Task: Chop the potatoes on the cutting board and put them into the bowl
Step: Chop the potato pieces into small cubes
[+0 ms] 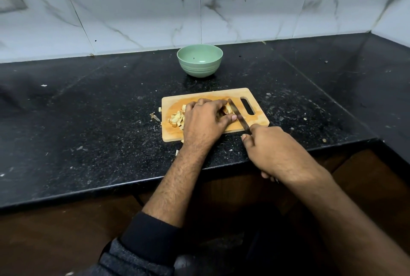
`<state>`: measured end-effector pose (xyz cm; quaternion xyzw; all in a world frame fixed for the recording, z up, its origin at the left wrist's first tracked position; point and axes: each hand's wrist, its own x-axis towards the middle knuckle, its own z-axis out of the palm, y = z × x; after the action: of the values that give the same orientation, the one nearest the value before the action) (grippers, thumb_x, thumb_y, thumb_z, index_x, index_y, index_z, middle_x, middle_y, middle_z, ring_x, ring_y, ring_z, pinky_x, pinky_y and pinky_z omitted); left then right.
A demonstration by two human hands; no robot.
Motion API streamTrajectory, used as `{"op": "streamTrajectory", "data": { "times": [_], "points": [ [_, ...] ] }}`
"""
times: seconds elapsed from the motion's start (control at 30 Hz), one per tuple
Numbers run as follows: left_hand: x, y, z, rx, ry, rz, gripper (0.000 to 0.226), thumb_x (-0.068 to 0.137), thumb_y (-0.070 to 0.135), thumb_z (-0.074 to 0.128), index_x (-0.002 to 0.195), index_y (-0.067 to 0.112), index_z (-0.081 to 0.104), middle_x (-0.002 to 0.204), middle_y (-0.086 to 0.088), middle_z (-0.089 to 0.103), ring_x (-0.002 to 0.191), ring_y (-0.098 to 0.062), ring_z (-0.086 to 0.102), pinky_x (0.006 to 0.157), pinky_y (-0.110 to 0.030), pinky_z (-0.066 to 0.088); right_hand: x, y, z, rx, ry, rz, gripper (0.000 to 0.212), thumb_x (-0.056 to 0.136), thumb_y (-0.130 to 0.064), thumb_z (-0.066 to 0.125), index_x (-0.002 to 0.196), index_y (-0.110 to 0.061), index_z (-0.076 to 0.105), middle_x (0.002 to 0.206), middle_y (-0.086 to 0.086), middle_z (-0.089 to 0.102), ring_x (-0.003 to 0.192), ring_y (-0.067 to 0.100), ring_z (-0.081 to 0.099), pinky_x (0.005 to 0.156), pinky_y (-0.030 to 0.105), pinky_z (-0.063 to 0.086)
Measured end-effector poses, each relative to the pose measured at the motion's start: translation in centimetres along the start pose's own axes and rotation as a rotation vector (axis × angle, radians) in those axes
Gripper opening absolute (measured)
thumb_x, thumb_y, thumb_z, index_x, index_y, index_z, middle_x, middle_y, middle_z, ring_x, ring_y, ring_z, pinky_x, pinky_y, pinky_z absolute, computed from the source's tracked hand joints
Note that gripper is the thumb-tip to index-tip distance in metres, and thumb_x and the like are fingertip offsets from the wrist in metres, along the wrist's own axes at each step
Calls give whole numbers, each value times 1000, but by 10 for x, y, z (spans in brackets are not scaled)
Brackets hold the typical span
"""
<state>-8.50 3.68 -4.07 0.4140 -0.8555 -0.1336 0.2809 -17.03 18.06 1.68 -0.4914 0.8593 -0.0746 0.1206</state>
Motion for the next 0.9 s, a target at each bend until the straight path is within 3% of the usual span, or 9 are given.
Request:
{"op": "streamTrajectory", "data": {
  "times": [0.17,0.3,0.43,0.53,0.73,0.9],
  "points": [
    [1,2,-1,13,-10,-1,58,86,64,63,135,32,61,124,2,67,122,-15,52,108,-37,29,3,5,-2,36,-19,12,26,107,-43,36,106,-24,54,69,1,65,35,10,59,39,23,46],
    [1,5,-1,70,-30,5,58,87,64,63,134,31,61,128,-3,64,123,-18,49,109,-39,30,8,8,-4,-5,-32,26,28,106,-43,37,110,-22,55,79,4,65,41,12,63,41,24,49],
    [0,5,-2,78,-29,17,55,88,63,62,133,31,63,127,-4,64,124,-18,48,107,-39,31,7,8,2,-1,-37,3,27,106,-43,38,108,-22,55,73,2,64,41,12,62,38,23,48],
    [-1,5,-2,93,-27,38,54,90,61,61,135,31,62,129,-2,64,127,-17,47,106,-39,31,7,8,4,-10,-10,4,28,106,-44,39,107,-23,56,72,1,64,45,14,64,46,30,56],
    [-1,3,0,79,-33,19,54,91,58,61,136,30,60,129,0,64,127,-15,48,110,-39,28,9,15,3,17,22,29,27,106,-43,38,97,-22,52,70,2,63,33,8,57,35,20,40],
    [1,3,2,60,-29,5,58,88,60,64,138,31,58,133,-1,63,128,-15,50,111,-38,27,7,17,4,15,-9,29,27,106,-44,38,101,-23,53,71,1,64,37,10,61,43,26,49]
  ]
}}
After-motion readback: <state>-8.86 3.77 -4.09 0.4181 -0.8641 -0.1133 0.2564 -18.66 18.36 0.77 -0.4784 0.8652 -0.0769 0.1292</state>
